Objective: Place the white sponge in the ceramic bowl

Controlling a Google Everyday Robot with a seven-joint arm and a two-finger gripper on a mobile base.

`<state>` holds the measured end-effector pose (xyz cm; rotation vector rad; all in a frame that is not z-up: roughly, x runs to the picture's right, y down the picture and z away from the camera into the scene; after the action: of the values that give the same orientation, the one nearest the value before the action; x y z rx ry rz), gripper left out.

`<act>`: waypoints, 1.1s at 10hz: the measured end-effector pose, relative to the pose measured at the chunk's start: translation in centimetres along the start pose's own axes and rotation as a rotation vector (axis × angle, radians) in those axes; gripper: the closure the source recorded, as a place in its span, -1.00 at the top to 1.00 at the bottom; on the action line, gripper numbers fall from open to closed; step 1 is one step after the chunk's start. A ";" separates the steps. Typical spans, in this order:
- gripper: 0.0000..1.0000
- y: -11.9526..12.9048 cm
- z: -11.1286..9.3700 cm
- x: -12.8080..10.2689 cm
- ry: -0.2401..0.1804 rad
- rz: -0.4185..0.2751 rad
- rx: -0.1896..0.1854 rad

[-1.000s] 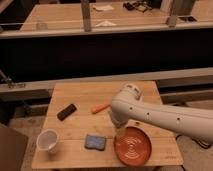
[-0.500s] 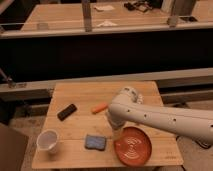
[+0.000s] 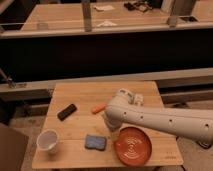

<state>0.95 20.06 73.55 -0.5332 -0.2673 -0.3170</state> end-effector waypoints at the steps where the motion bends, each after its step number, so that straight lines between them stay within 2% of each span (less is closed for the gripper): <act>1: 0.60 0.1 0.1 -0.2 -0.005 0.000 0.002; 11: 0.60 1.1 0.5 -3.1 -0.031 -0.040 0.026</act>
<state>-1.60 21.92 72.46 -0.5082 -0.3122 -0.3441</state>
